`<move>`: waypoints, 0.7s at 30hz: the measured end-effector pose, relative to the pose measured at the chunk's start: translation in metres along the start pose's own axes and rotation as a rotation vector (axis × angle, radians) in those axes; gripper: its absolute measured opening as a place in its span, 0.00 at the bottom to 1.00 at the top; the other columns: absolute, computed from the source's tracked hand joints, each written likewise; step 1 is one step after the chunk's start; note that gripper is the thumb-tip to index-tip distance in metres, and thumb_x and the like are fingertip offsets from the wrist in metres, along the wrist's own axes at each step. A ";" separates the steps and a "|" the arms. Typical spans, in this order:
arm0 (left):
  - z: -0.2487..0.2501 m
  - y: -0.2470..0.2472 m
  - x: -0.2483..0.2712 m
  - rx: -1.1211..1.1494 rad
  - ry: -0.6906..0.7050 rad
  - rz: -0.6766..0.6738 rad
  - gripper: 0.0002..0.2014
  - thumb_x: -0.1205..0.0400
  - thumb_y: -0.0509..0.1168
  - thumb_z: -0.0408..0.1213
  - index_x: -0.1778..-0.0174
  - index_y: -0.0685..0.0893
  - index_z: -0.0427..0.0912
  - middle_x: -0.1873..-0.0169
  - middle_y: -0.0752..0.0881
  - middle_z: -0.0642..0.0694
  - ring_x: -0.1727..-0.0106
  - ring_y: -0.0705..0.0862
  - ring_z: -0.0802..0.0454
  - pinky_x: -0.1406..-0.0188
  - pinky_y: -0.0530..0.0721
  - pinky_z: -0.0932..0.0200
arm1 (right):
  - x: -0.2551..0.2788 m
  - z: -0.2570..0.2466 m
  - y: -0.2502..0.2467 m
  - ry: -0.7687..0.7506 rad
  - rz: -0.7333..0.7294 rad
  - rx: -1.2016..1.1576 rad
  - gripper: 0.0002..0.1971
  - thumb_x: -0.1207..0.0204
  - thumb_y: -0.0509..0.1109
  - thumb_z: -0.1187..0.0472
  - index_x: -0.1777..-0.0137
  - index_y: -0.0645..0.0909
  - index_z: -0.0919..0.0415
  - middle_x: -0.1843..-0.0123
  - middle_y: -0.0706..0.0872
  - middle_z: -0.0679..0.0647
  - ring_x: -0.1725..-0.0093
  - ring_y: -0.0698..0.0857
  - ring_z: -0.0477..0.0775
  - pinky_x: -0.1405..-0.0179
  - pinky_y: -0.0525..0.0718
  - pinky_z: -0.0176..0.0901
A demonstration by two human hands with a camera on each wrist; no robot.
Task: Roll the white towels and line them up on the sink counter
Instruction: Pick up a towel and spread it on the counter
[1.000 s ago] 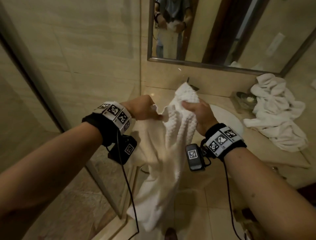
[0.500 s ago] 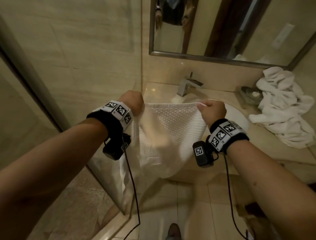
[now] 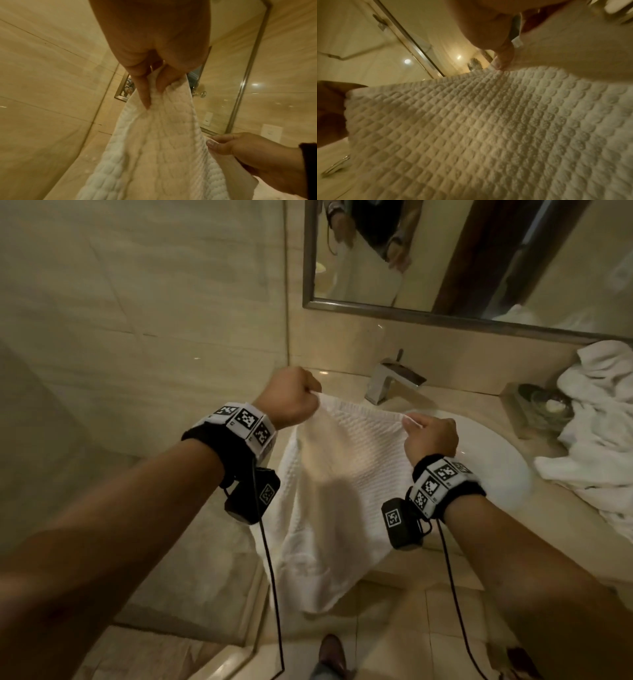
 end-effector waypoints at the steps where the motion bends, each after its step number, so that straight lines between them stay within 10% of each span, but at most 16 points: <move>1: -0.003 -0.004 -0.009 -0.008 0.004 0.043 0.14 0.27 0.61 0.27 0.52 0.89 0.29 0.51 0.89 0.35 0.47 0.86 0.42 0.52 0.75 0.68 | -0.009 -0.004 0.009 -0.011 0.001 -0.019 0.09 0.21 0.70 0.52 0.46 0.90 0.47 0.38 0.79 0.56 0.40 0.81 0.62 0.33 0.77 0.57; 7: -0.089 0.022 -0.045 -0.496 -0.245 -0.169 0.21 0.16 0.57 0.41 0.54 0.86 0.25 0.53 0.86 0.26 0.49 0.85 0.32 0.49 0.80 0.51 | -0.050 -0.021 0.068 -0.064 -0.171 -0.076 0.10 0.21 0.70 0.52 0.44 0.88 0.47 0.40 0.88 0.50 0.42 0.86 0.56 0.41 0.82 0.44; 12: -0.128 0.065 -0.047 -0.712 -0.366 -0.474 0.13 0.16 0.58 0.31 0.42 0.83 0.28 0.43 0.86 0.33 0.41 0.85 0.37 0.47 0.82 0.51 | -0.061 -0.004 0.117 0.016 -0.387 -0.164 0.06 0.21 0.72 0.62 0.48 0.90 0.56 0.53 0.90 0.52 0.73 0.89 0.51 0.71 0.87 0.38; 17: -0.108 0.049 -0.072 -0.816 -0.316 -0.457 0.11 0.17 0.59 0.41 0.51 0.84 0.40 0.44 0.85 0.41 0.43 0.84 0.41 0.56 0.77 0.58 | -0.069 0.010 0.147 0.059 -0.575 -0.138 0.10 0.24 0.75 0.63 0.44 0.89 0.62 0.50 0.90 0.57 0.73 0.89 0.50 0.73 0.87 0.36; 21: -0.075 0.012 -0.085 -0.867 -0.331 -0.304 0.12 0.22 0.62 0.46 0.62 0.80 0.40 0.64 0.79 0.42 0.62 0.78 0.42 0.64 0.76 0.57 | -0.078 -0.014 0.148 -0.009 -0.526 -0.181 0.09 0.23 0.72 0.60 0.45 0.88 0.60 0.50 0.90 0.56 0.66 0.91 0.55 0.61 0.91 0.46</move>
Point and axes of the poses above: each hand's wrist, its own x-axis away from the middle knuckle, its own y-axis out of the palm, z = x × y, the point moved 7 cm from there along -x, towards the middle knuckle
